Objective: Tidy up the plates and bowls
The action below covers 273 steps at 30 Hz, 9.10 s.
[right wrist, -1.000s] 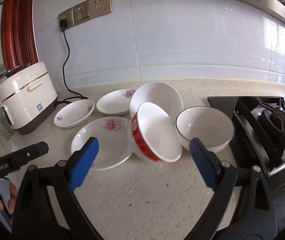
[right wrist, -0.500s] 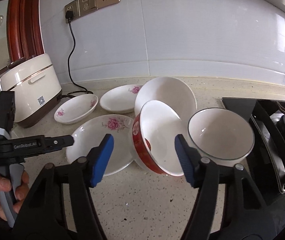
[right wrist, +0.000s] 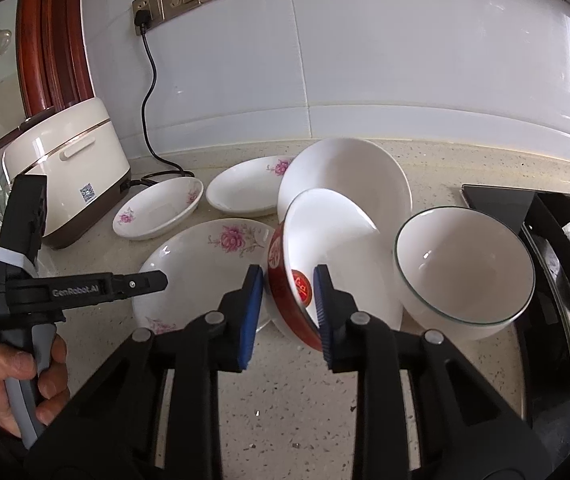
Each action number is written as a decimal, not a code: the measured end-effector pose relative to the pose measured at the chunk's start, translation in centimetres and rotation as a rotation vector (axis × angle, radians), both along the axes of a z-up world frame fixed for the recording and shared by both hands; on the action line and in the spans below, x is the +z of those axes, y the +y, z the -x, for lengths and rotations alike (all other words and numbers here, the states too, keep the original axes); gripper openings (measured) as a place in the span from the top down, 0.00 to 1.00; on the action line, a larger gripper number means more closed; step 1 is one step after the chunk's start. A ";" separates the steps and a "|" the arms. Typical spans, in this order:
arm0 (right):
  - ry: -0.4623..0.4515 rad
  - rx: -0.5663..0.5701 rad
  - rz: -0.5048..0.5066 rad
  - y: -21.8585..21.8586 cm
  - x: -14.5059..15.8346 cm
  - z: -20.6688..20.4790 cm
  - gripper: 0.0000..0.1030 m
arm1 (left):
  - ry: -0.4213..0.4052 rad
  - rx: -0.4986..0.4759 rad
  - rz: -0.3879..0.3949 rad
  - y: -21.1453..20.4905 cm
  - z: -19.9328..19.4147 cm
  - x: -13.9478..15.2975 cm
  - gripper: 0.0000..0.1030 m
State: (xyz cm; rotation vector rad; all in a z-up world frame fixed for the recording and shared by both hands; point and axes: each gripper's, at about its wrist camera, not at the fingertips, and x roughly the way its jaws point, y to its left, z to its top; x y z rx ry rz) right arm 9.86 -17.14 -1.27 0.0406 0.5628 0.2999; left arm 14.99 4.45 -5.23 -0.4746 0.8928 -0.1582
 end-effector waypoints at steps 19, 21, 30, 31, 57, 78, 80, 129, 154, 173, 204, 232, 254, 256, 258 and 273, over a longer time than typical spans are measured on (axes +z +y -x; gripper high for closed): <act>0.020 0.035 -0.016 0.2 -0.4 -0.1 0.76 | -0.013 0.067 -0.039 2.5 3.3 0.5 0.88; 0.021 0.037 -0.015 0.3 -0.4 -0.1 0.76 | -0.015 0.078 -0.044 3.0 3.7 0.5 0.88; 0.031 0.043 -0.008 0.4 -0.6 0.2 0.76 | -0.021 0.111 -0.053 4.8 5.5 0.7 0.89; 0.033 0.045 -0.008 0.4 -0.6 0.2 0.76 | -0.022 0.113 -0.053 4.9 5.7 0.7 0.89; 0.080 0.064 0.005 1.0 -0.9 1.4 0.46 | -0.025 0.164 -0.074 7.1 8.6 0.7 0.89; 0.084 0.047 -0.028 0.2 -1.0 4.9 0.40 | -0.026 0.186 -0.077 8.7 11.1 0.7 0.89; 0.089 0.051 -0.030 0.3 -1.0 5.5 0.40 | -0.026 0.187 -0.077 8.8 11.2 0.7 0.89; 0.364 0.408 -0.085 23.5 -2.7 4.1 0.78 | -0.099 0.407 -0.087 20.8 19.5 3.2 0.90; 0.431 0.523 -0.031 31.0 -4.4 2.6 0.78 | -0.051 0.542 -0.070 26.6 20.4 1.0 0.90; 0.402 0.469 -0.054 29.7 -2.4 2.3 0.45 | -0.109 0.598 -0.126 26.0 21.5 3.0 0.55; 0.306 0.093 -0.266 17.5 2.1 -10.4 0.30 | -0.294 0.439 -0.144 14.3 6.3 12.0 0.42; 0.324 0.021 -0.260 15.5 -3.7 -14.7 0.36 | -0.109 0.347 -0.297 11.5 -4.3 3.3 0.50; 0.352 0.066 -0.262 15.8 -4.4 -15.8 0.72 | -0.006 0.254 -0.253 11.3 -6.7 -0.1 0.79; 0.348 0.066 -0.251 15.9 -4.3 -15.7 0.73 | -0.005 0.254 -0.250 11.2 -6.7 0.0 0.80; 0.345 0.069 -0.240 16.0 -4.3 -15.6 0.74 | -0.002 0.260 -0.244 11.4 -6.6 0.0 0.82; 0.298 0.074 -0.243 15.7 -2.5 -14.4 0.75 | -0.045 0.291 -0.265 10.6 -4.2 3.1 0.83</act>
